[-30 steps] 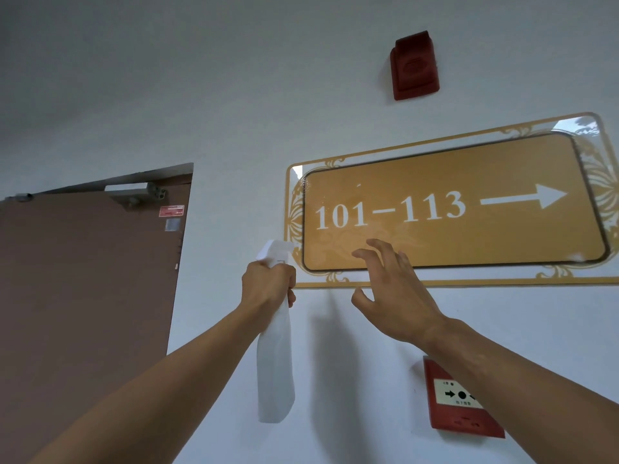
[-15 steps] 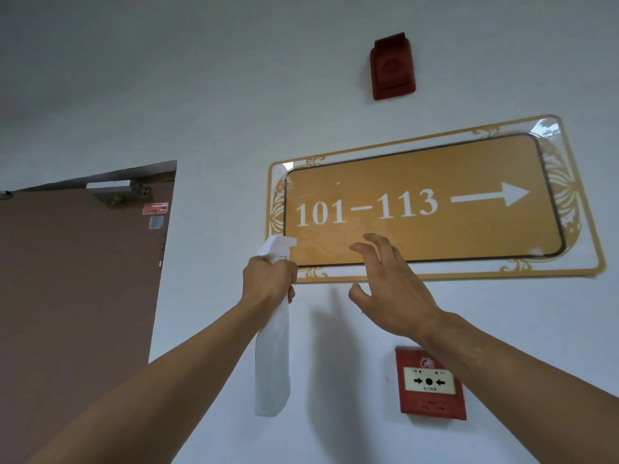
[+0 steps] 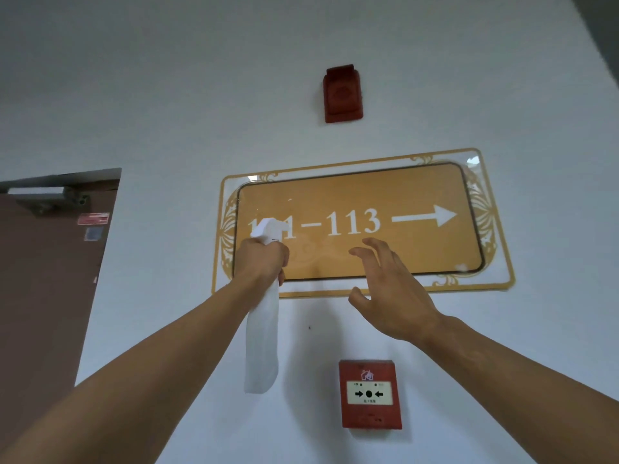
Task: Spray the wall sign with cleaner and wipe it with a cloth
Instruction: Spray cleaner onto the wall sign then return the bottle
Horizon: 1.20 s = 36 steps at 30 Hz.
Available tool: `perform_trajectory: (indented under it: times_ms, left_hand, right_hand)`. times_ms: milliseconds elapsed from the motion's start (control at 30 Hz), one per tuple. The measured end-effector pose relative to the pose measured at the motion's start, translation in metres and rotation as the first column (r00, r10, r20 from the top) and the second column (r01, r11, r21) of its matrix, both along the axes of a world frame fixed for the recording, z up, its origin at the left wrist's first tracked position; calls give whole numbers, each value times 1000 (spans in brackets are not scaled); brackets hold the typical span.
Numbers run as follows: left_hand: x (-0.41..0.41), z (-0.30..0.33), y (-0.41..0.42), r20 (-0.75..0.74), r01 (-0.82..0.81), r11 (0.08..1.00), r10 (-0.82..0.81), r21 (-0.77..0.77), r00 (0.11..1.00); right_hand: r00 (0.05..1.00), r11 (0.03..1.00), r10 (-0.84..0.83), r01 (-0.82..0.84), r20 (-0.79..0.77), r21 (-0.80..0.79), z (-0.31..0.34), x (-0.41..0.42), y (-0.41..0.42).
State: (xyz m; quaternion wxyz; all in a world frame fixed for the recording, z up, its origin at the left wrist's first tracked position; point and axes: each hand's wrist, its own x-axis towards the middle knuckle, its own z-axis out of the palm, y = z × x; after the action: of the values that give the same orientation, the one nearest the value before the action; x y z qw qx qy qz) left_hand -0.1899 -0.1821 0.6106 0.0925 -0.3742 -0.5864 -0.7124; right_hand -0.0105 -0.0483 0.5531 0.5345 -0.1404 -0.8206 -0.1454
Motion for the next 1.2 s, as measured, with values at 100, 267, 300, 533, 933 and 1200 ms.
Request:
perform_trajectory:
  times_ms: [100, 267, 300, 533, 933, 1200]
  left_hand:
    - [5, 11, 6, 3, 9, 999, -9, 31, 1000]
    - [17, 21, 21, -17, 117, 993, -116, 21, 993]
    - [21, 23, 25, -24, 135, 991, -135, 8, 991]
    - [53, 29, 42, -59, 234, 967, -241, -100, 969]
    - [99, 35, 68, 4, 334, 941, -334, -44, 942]
    - [128, 27, 91, 95, 433, 900, -428, -47, 899]
  right_hand:
    - [1000, 1000, -20, 20, -12, -6, 2, 12, 6]
    - [998, 999, -49, 48, -38, -13, 4, 28, 12]
    - [998, 998, -54, 53, -42, -13, 5, 32, 13]
    - [995, 997, -82, 82, -55, -8, 7, 51, 19]
    - [984, 986, -163, 160, -72, -41, 2, 96, 27]
    - [971, 974, -225, 223, -80, -37, -2, 128, 34]
